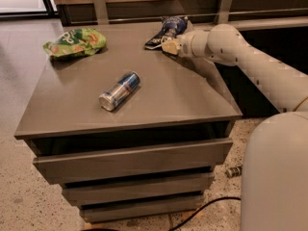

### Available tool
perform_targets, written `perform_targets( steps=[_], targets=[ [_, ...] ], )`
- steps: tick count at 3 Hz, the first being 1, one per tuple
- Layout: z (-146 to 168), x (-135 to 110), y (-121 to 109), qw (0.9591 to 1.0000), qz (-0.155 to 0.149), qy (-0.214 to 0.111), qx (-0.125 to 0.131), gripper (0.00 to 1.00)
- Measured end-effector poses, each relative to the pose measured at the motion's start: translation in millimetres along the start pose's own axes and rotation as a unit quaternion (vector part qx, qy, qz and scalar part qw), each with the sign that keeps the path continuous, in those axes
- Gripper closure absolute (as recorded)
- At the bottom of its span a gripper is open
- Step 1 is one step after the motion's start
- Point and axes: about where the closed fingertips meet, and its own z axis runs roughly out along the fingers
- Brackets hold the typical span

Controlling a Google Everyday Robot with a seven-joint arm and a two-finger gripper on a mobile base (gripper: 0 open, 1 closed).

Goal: Move blue chip bag near green rice chip bag

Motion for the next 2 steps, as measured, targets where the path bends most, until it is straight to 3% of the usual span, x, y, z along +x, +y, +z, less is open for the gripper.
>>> perform_targets(
  steps=[1, 2],
  targets=[
    [1.7, -3.0, 2.8, 0.9999, -0.007, -0.003, -0.007, 0.84],
    [2.6, -13.0, 12.0, 0.9994, -0.021, -0.004, -0.028, 1.0]
  ],
)
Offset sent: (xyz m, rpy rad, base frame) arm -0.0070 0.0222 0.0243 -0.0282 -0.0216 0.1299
